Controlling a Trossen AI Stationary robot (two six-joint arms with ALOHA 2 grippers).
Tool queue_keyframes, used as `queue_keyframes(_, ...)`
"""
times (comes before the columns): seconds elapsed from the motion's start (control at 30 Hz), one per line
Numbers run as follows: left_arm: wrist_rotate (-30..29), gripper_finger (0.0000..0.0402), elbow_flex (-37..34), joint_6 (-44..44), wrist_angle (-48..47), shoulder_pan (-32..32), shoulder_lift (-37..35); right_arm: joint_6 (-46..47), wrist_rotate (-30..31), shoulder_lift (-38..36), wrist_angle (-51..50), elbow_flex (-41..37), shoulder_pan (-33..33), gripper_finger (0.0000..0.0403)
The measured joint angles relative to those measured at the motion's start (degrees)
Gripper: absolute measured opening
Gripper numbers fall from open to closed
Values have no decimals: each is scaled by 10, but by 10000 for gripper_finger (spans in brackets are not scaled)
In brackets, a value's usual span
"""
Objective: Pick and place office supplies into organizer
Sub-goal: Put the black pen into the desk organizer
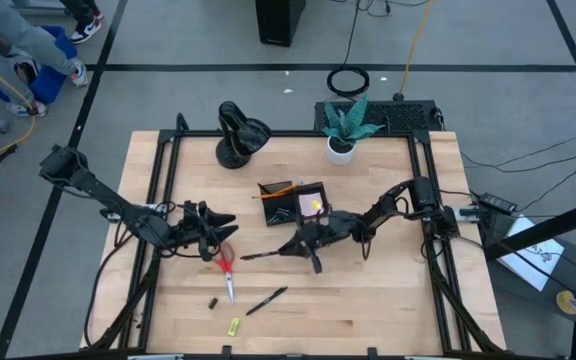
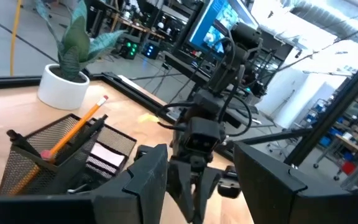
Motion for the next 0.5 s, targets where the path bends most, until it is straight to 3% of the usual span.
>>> queue_keyframes(0.2, 0, 189, 0, 0, 3, 0, 0, 52, 49, 0, 48, 0, -1, 35)
queue_keyframes(0.5, -7, 189, 0, 8, 5, 0, 0, 74, 52, 0, 76, 2, -12, 34)
